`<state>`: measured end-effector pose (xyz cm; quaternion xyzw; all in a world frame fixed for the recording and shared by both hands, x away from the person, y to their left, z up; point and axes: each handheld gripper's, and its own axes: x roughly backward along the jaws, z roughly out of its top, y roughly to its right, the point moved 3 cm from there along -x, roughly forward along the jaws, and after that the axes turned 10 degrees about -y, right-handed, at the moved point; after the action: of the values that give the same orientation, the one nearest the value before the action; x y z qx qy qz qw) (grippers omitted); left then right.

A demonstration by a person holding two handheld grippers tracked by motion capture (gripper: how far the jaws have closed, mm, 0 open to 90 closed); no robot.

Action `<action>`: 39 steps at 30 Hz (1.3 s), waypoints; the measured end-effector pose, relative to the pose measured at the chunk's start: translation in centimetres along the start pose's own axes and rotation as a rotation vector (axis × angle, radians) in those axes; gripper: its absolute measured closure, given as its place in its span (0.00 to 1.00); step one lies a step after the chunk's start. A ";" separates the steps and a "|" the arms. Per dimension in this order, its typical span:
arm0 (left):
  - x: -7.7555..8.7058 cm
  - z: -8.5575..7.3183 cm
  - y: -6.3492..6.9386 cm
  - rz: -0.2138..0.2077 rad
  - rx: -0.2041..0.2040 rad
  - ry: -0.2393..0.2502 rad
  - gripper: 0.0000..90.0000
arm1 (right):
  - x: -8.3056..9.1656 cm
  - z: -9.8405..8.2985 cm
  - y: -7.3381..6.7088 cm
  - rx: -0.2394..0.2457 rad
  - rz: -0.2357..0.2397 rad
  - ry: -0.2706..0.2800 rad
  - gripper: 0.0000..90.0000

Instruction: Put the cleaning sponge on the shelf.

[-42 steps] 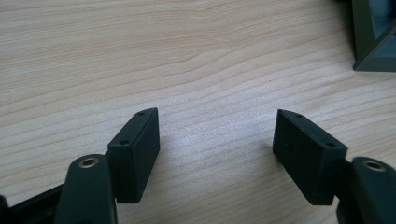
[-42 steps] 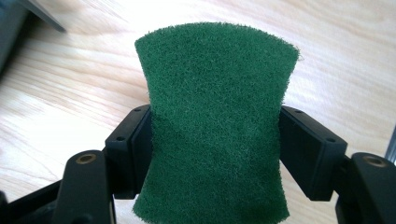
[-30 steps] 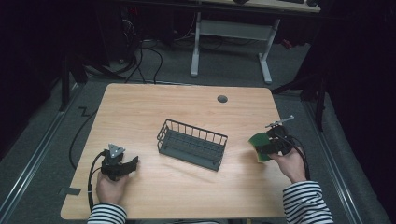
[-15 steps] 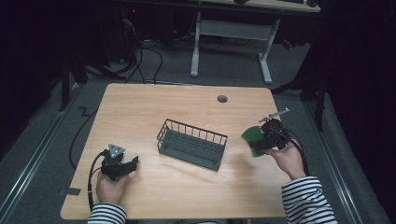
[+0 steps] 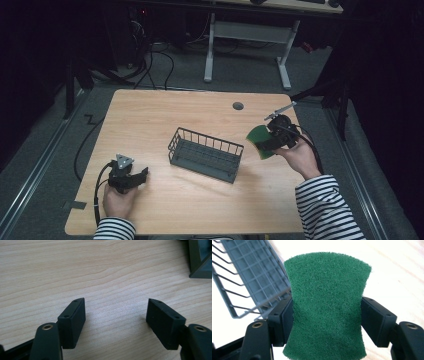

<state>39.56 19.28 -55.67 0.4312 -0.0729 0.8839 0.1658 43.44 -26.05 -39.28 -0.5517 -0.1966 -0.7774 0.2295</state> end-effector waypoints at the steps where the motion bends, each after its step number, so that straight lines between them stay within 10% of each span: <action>1: 0.0 0.0 0.0 0.000 0.000 0.000 0.36 | 0.1 0.3 -0.1 0.000 0.010 0.006 0.35; 39: 0.0 0.0 0.0 0.002 0.002 0.001 0.36 | -2.0 6.1 -5.6 0.198 0.080 -0.036 0.35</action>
<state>39.58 19.28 -55.67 0.4309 -0.0725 0.8843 0.1647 45.45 -17.78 -39.56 -0.5476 -0.2544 -0.7344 0.3100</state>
